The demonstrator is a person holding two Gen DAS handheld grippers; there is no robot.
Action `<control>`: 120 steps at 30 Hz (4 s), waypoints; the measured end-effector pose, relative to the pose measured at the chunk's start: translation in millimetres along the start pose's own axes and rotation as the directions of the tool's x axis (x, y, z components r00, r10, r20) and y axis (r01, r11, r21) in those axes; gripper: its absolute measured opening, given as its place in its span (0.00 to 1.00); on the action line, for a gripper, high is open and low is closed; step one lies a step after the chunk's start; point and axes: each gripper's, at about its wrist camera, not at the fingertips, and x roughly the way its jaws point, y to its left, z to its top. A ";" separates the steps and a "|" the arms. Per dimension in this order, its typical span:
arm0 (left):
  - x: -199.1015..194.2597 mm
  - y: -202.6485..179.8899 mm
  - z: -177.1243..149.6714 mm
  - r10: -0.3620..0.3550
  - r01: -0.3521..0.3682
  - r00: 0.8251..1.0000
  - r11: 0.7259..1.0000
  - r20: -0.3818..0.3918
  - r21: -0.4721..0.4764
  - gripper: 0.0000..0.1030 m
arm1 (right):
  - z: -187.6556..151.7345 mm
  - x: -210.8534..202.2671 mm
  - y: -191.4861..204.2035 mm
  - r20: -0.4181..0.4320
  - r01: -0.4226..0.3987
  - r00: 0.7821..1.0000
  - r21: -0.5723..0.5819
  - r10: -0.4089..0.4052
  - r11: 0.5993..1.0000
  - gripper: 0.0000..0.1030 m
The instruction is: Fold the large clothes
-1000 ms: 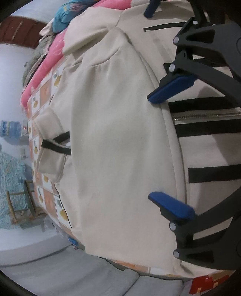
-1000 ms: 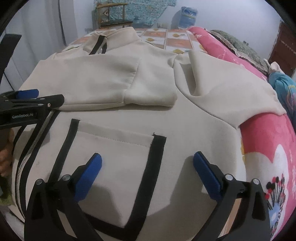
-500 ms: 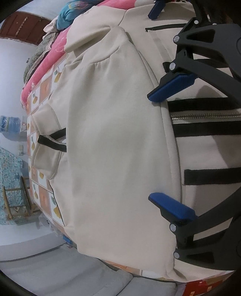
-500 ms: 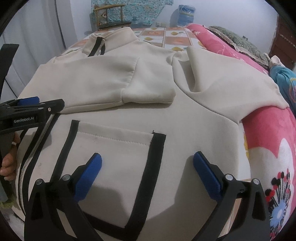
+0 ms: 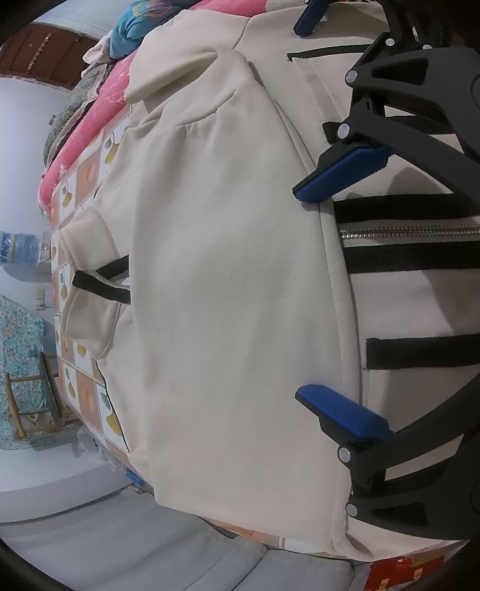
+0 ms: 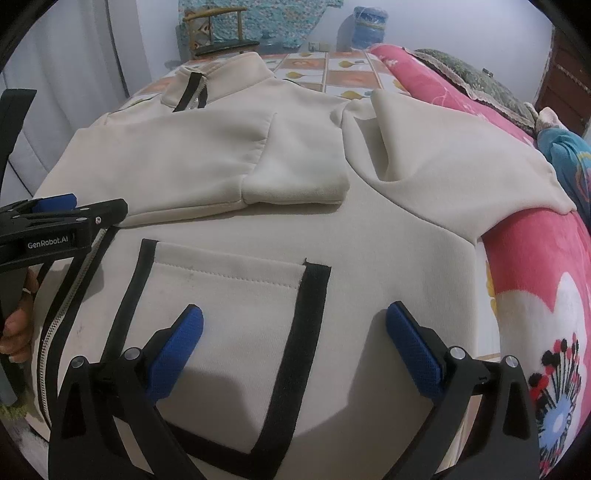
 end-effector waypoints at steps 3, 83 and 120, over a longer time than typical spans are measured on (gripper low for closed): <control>-0.1 0.0 -0.2 0.000 0.000 1.000 1.000 0.000 0.000 0.93 | 0.9 0.1 0.0 -0.002 0.001 1.000 0.000 -0.001 1.000 0.94; -1.5 -0.3 -4.6 -0.010 0.010 0.999 1.000 0.054 0.000 0.93 | 62.3 22.0 -424.0 0.109 -0.054 0.992 0.807 -0.058 0.588 0.67; -4.5 2.9 -2.3 -0.041 0.041 0.999 0.999 0.033 0.009 0.93 | 100.5 -35.3 -411.9 0.229 -0.098 0.962 0.795 -0.147 0.599 0.15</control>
